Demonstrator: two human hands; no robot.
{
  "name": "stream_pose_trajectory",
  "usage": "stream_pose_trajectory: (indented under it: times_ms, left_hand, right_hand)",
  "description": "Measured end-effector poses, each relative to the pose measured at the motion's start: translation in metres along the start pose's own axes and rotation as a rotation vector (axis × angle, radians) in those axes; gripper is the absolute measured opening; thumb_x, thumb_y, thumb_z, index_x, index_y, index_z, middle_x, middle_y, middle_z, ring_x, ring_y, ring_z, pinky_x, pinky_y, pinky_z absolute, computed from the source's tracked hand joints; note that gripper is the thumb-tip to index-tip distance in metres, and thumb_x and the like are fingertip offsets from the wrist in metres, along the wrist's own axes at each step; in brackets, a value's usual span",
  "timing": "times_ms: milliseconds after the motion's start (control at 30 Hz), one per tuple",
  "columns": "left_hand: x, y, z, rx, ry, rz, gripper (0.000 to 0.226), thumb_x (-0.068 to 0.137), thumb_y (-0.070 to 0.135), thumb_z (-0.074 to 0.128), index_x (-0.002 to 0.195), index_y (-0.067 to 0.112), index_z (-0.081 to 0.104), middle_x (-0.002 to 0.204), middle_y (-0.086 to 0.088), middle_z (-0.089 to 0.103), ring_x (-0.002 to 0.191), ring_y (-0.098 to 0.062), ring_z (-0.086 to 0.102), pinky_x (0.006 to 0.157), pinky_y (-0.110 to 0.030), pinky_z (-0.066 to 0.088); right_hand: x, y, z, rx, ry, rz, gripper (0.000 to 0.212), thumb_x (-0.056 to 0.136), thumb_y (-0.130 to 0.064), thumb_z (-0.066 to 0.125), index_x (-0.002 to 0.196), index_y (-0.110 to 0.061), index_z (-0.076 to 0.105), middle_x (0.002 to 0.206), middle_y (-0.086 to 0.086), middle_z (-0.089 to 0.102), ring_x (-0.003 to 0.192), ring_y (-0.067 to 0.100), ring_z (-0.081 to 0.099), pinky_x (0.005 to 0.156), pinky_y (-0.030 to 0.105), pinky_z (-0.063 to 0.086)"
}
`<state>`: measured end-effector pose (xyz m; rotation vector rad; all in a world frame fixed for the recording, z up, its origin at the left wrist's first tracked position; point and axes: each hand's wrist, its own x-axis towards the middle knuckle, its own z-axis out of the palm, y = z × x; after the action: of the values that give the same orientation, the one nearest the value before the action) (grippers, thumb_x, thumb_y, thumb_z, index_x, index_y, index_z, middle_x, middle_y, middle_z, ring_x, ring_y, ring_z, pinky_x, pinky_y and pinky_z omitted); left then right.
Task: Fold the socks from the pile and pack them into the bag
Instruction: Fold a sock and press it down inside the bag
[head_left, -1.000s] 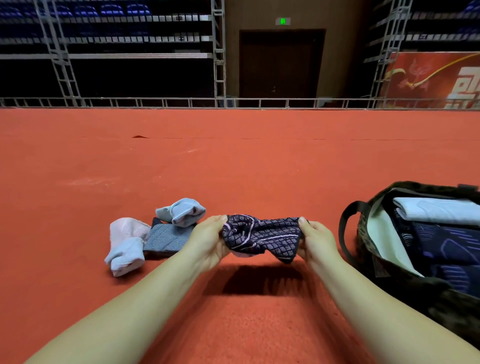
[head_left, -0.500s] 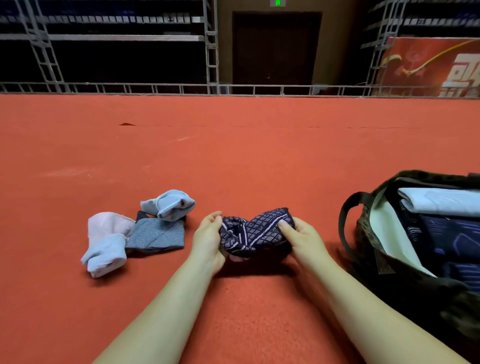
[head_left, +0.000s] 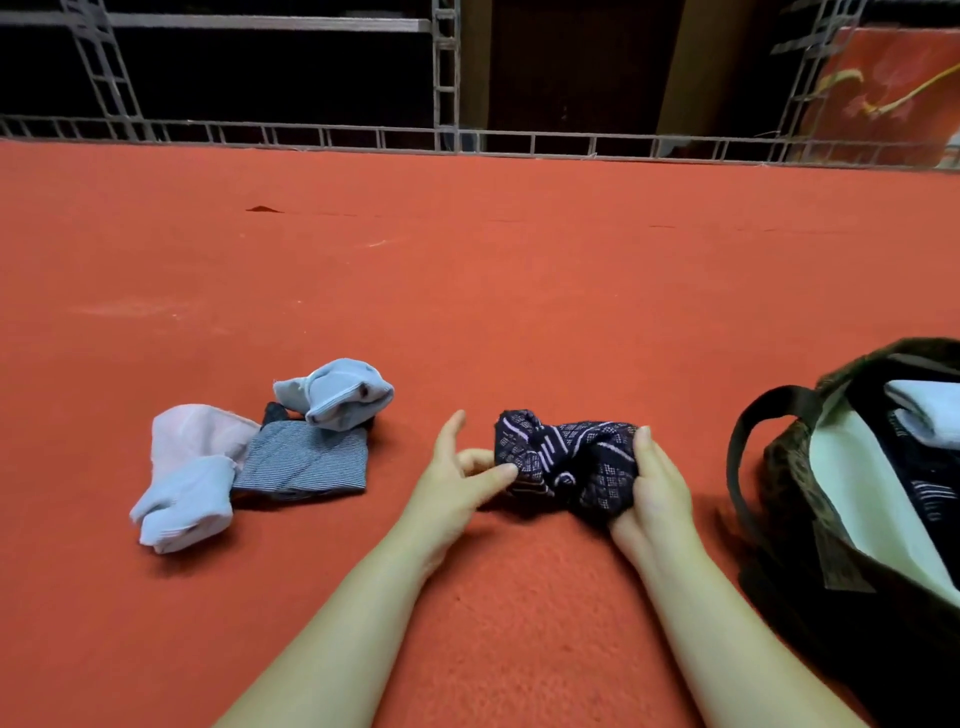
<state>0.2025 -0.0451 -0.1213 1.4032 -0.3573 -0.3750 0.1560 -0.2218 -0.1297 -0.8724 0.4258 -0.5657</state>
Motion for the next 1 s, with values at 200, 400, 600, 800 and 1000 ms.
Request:
stream_pose_trajectory:
  times_ms: [200,400,600,800,1000]
  left_hand:
    - [0.005,0.009,-0.005,-0.289,0.093,0.022,0.059,0.093,0.002,0.05,0.141,0.029,0.028,0.09,-0.005,0.062,0.073,-0.014,0.065,0.058,-0.029,0.055]
    - [0.015,0.016,-0.022,-0.642,0.293,0.004,0.045,0.1,0.005,0.036,0.136,0.033,0.035,0.091,-0.006,0.063,0.067,-0.014,0.066,0.06,-0.032,0.058]
    - [0.018,0.016,-0.028,-0.579,0.38,0.065,0.045,0.099,0.013,0.043,0.139,0.032,0.035,0.091,-0.001,0.064,0.065,-0.008,0.068,0.057,-0.026,0.057]
    - [0.011,-0.001,-0.027,0.13,0.145,0.115,0.099,0.08,0.008,0.07,0.15,0.026,0.003,0.096,-0.002,0.071,0.086,-0.015,0.065,0.095,-0.037,0.047]
    - [0.011,0.012,-0.039,0.092,0.351,0.388,0.048,0.094,-0.001,0.049,0.132,0.025,0.036,0.066,0.0,0.05,0.054,0.0,0.047,0.058,-0.012,0.04]
  right_hand:
    - [-0.008,-0.01,-0.008,-0.667,-0.444,-0.183,0.028,0.07,-0.031,0.074,0.092,-0.015,0.068,0.082,-0.008,0.072,0.078,0.006,0.064,0.073,0.02,0.051]
    - [-0.007,-0.018,-0.005,-0.467,-0.158,-0.201,0.018,0.097,-0.016,0.05,0.091,-0.012,0.067,0.086,0.004,0.073,0.08,0.02,0.067,0.079,0.036,0.051]
    - [-0.003,-0.023,-0.008,-0.297,-0.09,-0.107,0.02,0.097,-0.022,0.05,0.094,-0.009,0.065,0.087,0.012,0.07,0.079,0.028,0.065,0.079,0.041,0.051]
    - [-0.004,-0.031,-0.012,-0.178,-0.228,-0.079,0.024,0.088,-0.025,0.055,0.107,-0.01,0.059,0.096,0.007,0.071,0.082,0.019,0.068,0.076,0.035,0.056]
    - [-0.007,-0.056,-0.024,-0.716,-0.278,-0.186,0.013,0.093,-0.015,0.057,0.086,-0.012,0.068,0.077,-0.002,0.072,0.07,0.012,0.064,0.063,0.022,0.051]
